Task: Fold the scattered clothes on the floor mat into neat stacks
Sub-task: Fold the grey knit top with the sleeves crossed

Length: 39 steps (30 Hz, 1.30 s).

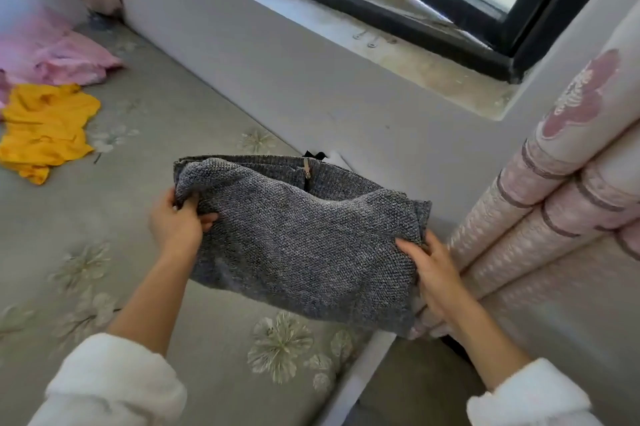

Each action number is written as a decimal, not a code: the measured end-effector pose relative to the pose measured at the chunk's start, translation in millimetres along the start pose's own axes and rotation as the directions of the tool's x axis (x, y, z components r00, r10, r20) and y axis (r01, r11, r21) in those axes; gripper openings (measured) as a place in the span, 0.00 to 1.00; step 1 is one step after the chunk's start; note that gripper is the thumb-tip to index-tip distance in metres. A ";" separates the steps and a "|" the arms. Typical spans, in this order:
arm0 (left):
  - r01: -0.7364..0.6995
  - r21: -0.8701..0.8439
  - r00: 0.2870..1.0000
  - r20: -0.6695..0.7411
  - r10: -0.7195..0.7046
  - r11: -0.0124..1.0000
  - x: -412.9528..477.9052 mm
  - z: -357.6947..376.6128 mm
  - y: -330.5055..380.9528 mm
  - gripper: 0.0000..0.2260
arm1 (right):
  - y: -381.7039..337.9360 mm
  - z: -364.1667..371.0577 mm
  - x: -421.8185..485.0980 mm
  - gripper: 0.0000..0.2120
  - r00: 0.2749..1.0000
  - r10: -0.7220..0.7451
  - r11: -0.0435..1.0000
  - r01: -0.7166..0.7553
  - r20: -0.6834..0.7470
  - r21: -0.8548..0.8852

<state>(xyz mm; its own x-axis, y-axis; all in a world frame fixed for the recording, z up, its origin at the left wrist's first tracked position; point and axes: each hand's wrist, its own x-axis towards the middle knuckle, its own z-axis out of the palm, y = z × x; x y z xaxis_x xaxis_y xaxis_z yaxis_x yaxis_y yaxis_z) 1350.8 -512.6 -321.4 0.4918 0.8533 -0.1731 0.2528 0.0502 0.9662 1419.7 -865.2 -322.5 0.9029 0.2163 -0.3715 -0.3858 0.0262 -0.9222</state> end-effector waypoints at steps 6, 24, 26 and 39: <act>-0.064 0.143 0.995 0.079 0.053 0.988 52.8 75.4 24.8 0.06 | -2.6 -11.5 44.1 0.16 0.991 0.120 0.968 -0.103 -0.061 0.228; -0.577 0.714 0.702 0.682 -0.207 0.397 34.5 250.5 -98.4 0.28 | 53.8 -14.6 165.0 0.30 0.974 -0.146 0.528 -0.070 -0.171 -0.847; -0.584 0.727 0.724 0.668 -0.173 0.363 35.7 249.2 -109.2 0.29 | 62.5 -0.2 168.0 0.35 0.999 -0.034 0.449 0.011 -0.005 -0.893; -0.498 0.804 0.711 0.593 -0.378 0.326 39.1 235.6 -144.1 0.31 | 114.9 -8.6 172.5 0.46 0.899 0.417 0.174 0.064 0.132 -0.983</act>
<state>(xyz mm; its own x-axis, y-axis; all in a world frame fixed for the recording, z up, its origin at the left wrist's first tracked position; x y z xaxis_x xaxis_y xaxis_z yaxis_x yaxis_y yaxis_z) 1529.9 -608.8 -512.4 0.7484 0.2794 -0.6016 0.5074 -0.8253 0.2479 1532.7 -833.3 -493.5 0.6256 0.3344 -0.7049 0.1767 -0.9407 -0.2895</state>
